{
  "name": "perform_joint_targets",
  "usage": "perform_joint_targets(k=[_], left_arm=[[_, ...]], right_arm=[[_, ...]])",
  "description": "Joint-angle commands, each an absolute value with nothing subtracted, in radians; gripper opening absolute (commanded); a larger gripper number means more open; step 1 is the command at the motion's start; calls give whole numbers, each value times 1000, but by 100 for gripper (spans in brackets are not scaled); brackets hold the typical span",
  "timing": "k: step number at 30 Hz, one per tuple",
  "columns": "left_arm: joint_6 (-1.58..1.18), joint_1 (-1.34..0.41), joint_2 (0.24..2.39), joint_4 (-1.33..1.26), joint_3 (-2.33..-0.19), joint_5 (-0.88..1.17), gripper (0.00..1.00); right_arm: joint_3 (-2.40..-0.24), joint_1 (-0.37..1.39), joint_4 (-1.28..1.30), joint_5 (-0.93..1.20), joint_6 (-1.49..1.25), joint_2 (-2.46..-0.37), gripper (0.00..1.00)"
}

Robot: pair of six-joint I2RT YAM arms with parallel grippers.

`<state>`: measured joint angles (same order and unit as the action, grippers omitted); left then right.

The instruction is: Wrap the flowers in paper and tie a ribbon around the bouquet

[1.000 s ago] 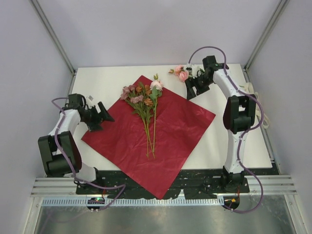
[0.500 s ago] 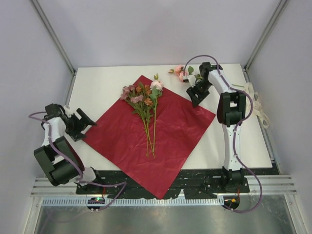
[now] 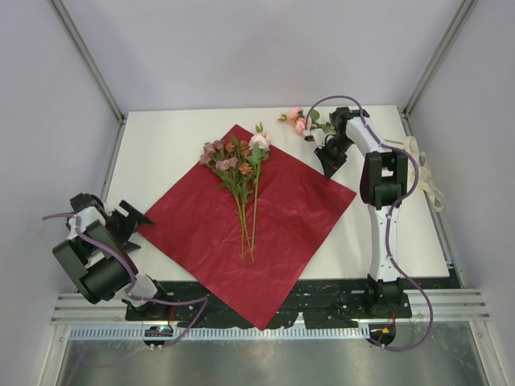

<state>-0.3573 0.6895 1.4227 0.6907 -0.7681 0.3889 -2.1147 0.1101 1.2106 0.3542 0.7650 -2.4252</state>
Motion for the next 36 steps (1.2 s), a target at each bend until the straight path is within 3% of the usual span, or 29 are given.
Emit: perform_joint_targets(k=[1, 7, 16, 24, 26, 27, 29, 31, 32, 35, 36], left_arm=[[-397, 684, 1489, 546, -747, 439, 90], [-411, 568, 1581, 488, -810, 528, 80], [-469, 416, 1701, 422, -959, 554, 46], [-482, 373, 1753, 410, -1035, 546, 27], [-474, 373, 1762, 422, -1051, 545, 30], [-466, 373, 1764, 434, -1057, 554, 36], [-450, 373, 1752, 471, -1071, 549, 62], [-420, 380, 1715, 498, -1075, 540, 78], [-408, 388, 1688, 511, -1077, 538, 84], [-359, 419, 1616, 561, -1098, 551, 95], [-338, 426, 1596, 578, -1115, 557, 96]], right_arm=[[-2079, 89, 1232, 347, 759, -2390, 6], [-2043, 74, 1223, 337, 758, -2368, 6], [-2039, 44, 1135, 284, 709, -2368, 6], [-2097, 38, 1108, 253, 666, -2388, 6], [-2089, 37, 1095, 239, 664, -2376, 6], [-2089, 34, 1097, 229, 663, -2370, 6], [-2098, 28, 1118, 229, 672, -2356, 27], [-2120, 17, 1129, 222, 681, -2332, 34], [-2140, 15, 1132, 224, 692, -2324, 39], [-2192, -38, 1149, 250, 732, -2278, 70], [-2204, -54, 1134, 242, 747, -2266, 74]])
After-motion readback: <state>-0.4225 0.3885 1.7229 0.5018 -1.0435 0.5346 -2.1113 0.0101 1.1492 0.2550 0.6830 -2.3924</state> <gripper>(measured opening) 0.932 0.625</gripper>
